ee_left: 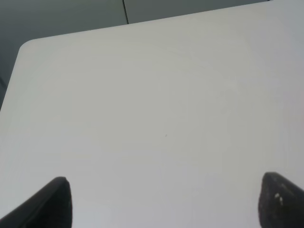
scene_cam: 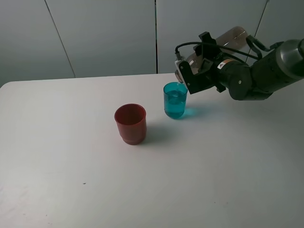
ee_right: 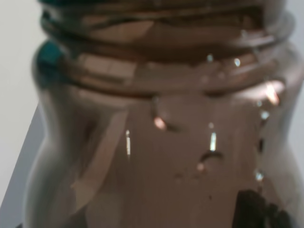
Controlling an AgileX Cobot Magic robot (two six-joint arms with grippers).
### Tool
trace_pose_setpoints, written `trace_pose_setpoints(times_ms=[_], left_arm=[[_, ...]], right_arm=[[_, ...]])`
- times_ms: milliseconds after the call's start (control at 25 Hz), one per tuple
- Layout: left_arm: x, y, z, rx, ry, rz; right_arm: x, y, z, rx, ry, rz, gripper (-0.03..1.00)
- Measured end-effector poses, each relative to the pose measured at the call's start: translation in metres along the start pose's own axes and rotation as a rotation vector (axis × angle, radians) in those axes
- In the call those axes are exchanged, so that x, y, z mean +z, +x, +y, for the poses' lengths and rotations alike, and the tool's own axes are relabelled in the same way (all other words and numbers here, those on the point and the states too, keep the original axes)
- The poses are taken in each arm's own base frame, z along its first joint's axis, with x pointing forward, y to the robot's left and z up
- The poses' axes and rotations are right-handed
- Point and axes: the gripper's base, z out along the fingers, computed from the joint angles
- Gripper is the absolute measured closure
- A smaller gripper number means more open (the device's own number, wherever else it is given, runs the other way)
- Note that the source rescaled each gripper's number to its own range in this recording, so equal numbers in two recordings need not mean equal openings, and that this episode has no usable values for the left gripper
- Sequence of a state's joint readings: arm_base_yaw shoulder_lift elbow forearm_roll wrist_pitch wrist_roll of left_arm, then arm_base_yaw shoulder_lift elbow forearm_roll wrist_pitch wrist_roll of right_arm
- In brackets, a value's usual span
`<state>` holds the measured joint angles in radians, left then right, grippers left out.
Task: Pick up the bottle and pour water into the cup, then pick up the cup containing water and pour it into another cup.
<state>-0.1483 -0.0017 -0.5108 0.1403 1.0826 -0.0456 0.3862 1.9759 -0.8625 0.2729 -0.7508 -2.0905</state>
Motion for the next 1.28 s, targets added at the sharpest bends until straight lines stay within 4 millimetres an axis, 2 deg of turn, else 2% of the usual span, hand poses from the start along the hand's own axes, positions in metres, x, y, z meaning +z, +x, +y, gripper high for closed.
trace_pose_setpoints(times_ms=[680, 800, 1040, 1160, 1280], left_arm=[[0.000, 0.000, 0.000, 0.000, 0.000, 0.000], [0.000, 0.000, 0.000, 0.000, 0.000, 0.000], [0.000, 0.000, 0.000, 0.000, 0.000, 0.000], [0.000, 0.000, 0.000, 0.000, 0.000, 0.000], [0.000, 0.000, 0.000, 0.000, 0.000, 0.000]], right_arm=[[0.000, 0.000, 0.000, -0.001, -0.002, -0.002, 0.97], [-0.003, 0.001, -0.005, 0.043, -0.015, -0.015, 0.97], [-0.024, 0.004, -0.029, 0.380, -0.119, -0.122, 0.97], [-0.033, 0.008, -0.041, 0.675, -0.152, -0.146, 0.97], [-0.038, 0.020, -0.048, 1.018, -0.149, -0.133, 0.97]])
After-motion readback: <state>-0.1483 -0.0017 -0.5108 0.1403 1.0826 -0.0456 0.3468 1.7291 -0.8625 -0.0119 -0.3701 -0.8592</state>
